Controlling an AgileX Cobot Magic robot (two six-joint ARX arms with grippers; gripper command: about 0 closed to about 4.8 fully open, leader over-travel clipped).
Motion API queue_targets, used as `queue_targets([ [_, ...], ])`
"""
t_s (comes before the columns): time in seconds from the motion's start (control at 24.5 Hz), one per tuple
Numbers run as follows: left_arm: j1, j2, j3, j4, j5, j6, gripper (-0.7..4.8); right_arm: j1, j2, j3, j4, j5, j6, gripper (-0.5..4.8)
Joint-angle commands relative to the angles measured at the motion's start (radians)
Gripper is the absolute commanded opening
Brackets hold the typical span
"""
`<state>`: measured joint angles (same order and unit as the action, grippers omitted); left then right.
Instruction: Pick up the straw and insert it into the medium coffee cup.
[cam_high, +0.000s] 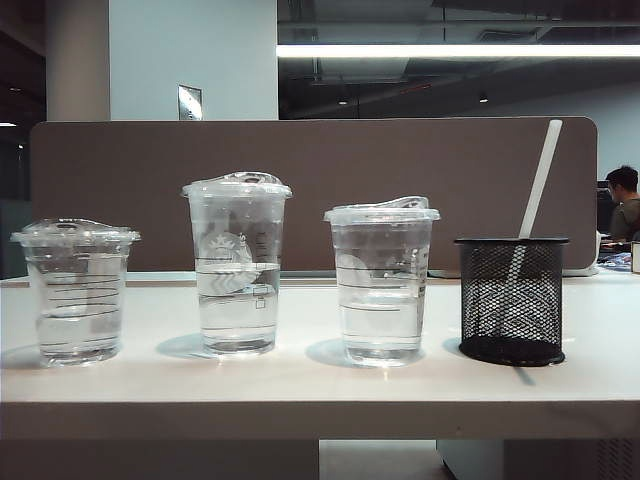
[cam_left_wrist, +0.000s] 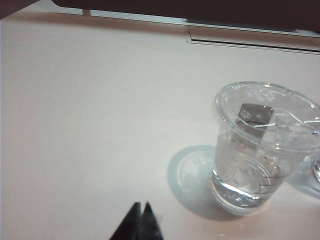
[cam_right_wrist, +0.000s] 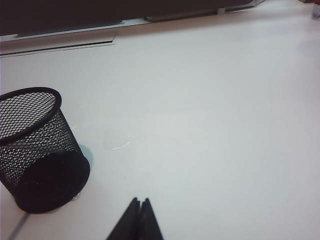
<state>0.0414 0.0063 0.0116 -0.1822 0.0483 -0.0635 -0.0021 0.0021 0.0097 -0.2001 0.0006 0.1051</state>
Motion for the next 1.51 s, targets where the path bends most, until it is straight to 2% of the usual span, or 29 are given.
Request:
queue_targets([
  [0.04,0.000,0.001,-0.003,0.001,-0.001,0.004,-0.03,0.001,-0.002,0.002,0.003,0.005,0.002,0.00],
  [0.37,0.000,0.001,-0.002,0.001,-0.003,0.003,-0.03,0.001,-0.002,0.002,0.003,0.005,0.002,0.00],
  [0.49,0.000,0.006,0.075,0.001,0.011,-0.108,-0.03,0.001,-0.002,0.002,0.003,0.005,0.002,0.00],
  [0.53,0.000,0.011,0.117,0.000,0.022,-0.107,-0.03,0.001,-0.002,0.002,0.003,0.005,0.002,0.00],
  [0.61,0.000,0.023,0.252,-0.013,0.073,-0.081,-0.03,0.001,-0.002,0.002,0.003,0.005,0.002,0.00],
  [0.7,-0.002,0.024,0.393,-0.060,0.175,0.037,-0.03,0.001,-0.002,0.002,0.003,0.005,0.002,0.00],
  [0.74,-0.011,0.024,0.477,-0.101,0.236,0.073,-0.03,0.001,-0.002,0.002,0.003,0.005,0.002,0.00],
  [0.82,-0.046,0.025,0.578,-0.182,0.276,0.083,-0.03,0.001,-0.002,0.002,0.003,0.005,0.002,0.00],
  [0.86,-0.086,0.025,0.654,-0.274,0.294,0.090,-0.04,0.001,-0.002,0.002,0.003,0.005,0.002,0.00],
  [0.98,-0.188,0.026,0.820,-0.538,0.289,0.090,-0.04,0.001,-0.002,0.002,0.003,0.005,0.002,-0.01],
  [1.1,-0.204,0.025,0.913,-0.734,0.290,0.090,-0.04,0.001,-0.002,0.002,0.003,0.005,0.002,-0.01],
  [1.35,-0.204,0.024,0.938,-0.902,0.339,0.086,-0.04,0.001,-0.002,0.002,0.003,0.005,0.002,-0.01],
  [1.47,-0.204,0.024,0.938,-0.924,0.335,0.085,-0.04,0.001,-0.002,0.002,0.003,0.005,0.002,0.00],
  [1.51,-0.204,0.025,0.938,-0.909,0.304,0.086,-0.04,0.001,-0.002,0.002,0.003,0.005,0.002,-0.01],
])
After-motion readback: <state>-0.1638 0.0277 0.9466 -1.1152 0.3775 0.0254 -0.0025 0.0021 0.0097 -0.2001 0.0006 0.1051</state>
